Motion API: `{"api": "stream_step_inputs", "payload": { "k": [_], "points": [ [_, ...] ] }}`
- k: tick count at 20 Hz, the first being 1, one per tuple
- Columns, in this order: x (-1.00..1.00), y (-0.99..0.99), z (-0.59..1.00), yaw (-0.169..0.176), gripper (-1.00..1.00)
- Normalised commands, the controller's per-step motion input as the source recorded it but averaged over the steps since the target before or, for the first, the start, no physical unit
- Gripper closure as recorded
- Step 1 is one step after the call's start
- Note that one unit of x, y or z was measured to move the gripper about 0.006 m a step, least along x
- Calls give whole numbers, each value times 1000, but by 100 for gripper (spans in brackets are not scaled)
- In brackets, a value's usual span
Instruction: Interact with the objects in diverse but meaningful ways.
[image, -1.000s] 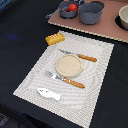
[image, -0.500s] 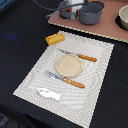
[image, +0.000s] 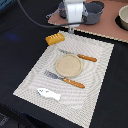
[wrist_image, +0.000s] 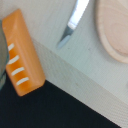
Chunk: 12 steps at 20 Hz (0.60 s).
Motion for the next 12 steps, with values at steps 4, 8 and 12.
{"api": "stream_step_inputs", "payload": {
  "k": [4,8,12],
  "points": [
    [329,-851,0,-26,-100],
    [307,-836,0,-31,-100],
    [304,-841,0,-31,-100]
  ]
}}
